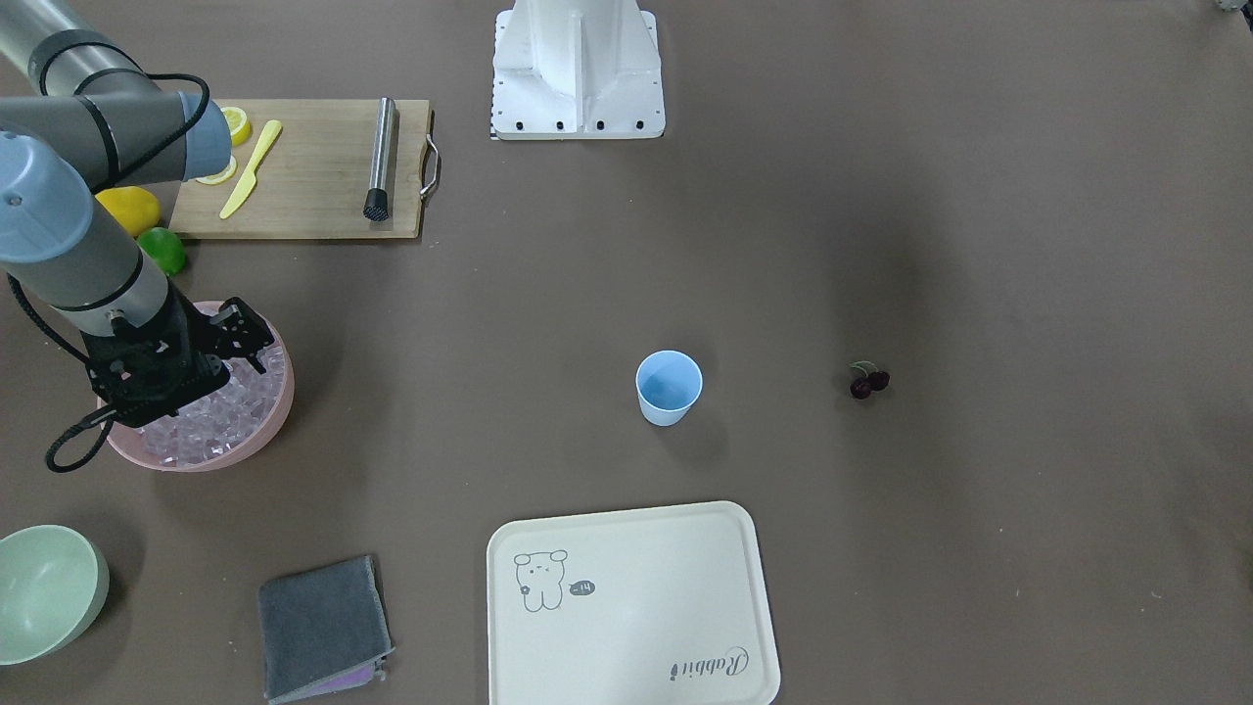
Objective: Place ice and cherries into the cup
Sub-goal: 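Move the right gripper back over the pink ice bowl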
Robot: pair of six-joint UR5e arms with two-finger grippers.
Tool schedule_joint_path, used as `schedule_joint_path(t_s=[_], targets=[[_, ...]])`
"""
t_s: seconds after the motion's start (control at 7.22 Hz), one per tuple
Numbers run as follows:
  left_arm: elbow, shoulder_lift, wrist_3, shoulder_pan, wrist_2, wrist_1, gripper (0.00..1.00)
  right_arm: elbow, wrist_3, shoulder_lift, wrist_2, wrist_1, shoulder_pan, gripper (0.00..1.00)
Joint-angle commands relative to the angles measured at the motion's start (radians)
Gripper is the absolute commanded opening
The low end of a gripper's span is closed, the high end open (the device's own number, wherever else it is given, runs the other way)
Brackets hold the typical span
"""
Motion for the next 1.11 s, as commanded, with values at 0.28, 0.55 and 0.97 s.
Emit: schedule_joint_path(t_s=[0.28, 0.55, 0.97], targets=[[0.005, 0.000, 0.000, 0.000, 0.000, -0.001, 0.98, -0.168, -0.041, -0.002, 0.100, 0.261, 0.008, 0.94], [0.011, 0.000, 0.001, 0.000, 0.002, -0.002, 0.98, -0.107, -0.037, -0.034, 0.129, 0.248, 0.015, 0.93], [0.013, 0.000, 0.001, 0.000, 0.002, -0.008, 0.98, -0.061, -0.044, -0.068, 0.136, 0.185, 0.031, 0.93]])
